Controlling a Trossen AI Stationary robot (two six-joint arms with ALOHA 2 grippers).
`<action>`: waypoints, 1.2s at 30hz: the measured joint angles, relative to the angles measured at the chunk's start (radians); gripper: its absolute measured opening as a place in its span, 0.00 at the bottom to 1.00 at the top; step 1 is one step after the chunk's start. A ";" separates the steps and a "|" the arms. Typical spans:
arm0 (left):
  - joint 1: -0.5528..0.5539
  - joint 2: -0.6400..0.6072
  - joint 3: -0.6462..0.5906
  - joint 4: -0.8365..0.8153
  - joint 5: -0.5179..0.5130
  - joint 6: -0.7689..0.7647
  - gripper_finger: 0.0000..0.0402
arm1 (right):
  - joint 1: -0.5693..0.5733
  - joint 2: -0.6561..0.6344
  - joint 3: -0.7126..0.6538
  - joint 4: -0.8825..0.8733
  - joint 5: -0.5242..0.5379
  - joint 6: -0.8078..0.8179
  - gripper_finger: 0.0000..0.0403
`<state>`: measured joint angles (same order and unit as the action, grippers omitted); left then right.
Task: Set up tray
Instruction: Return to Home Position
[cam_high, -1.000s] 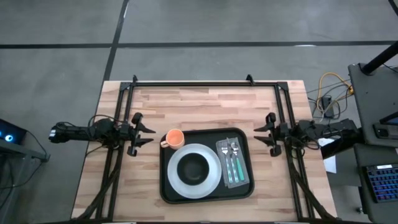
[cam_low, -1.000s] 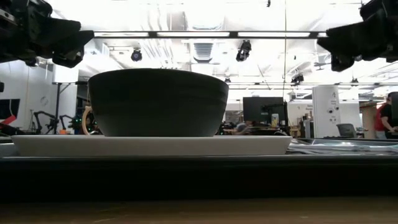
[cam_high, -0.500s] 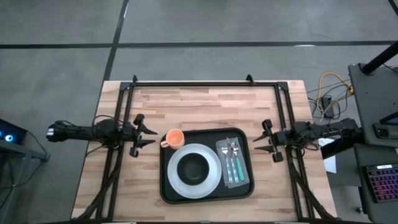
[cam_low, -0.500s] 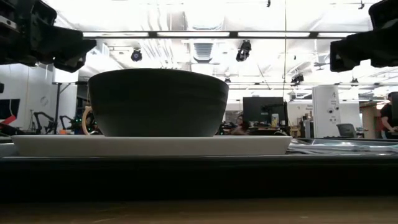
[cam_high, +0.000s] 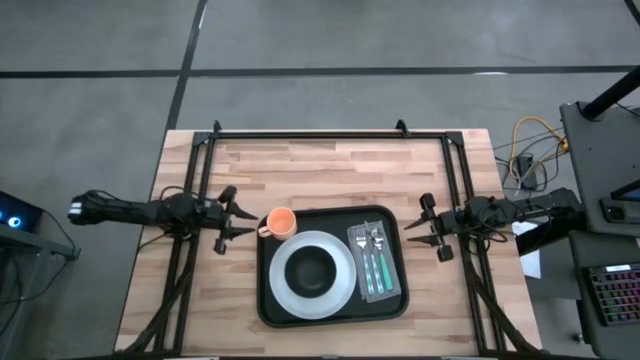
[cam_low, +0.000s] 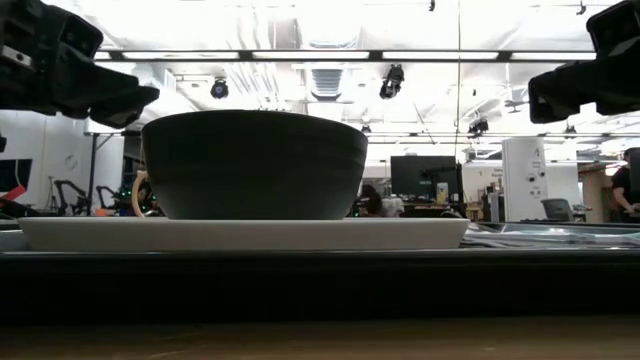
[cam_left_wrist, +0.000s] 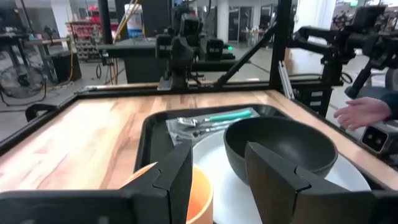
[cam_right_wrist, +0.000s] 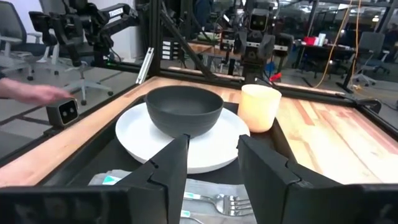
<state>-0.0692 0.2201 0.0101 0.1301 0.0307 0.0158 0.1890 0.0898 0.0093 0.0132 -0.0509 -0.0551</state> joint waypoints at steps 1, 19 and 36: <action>0.000 0.007 0.000 -0.001 0.000 0.000 0.32 | 0.000 0.000 0.000 0.000 0.000 0.000 0.33; 0.000 0.118 0.000 0.000 0.000 0.000 0.32 | 0.000 -0.001 0.000 0.000 0.000 0.002 0.32; 0.000 0.168 0.000 0.000 0.000 0.000 0.32 | 0.000 -0.002 0.000 0.000 0.000 0.000 0.31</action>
<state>-0.0692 0.3879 0.0105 0.1299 0.0303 0.0158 0.1894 0.0883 0.0093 0.0128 -0.0509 -0.0551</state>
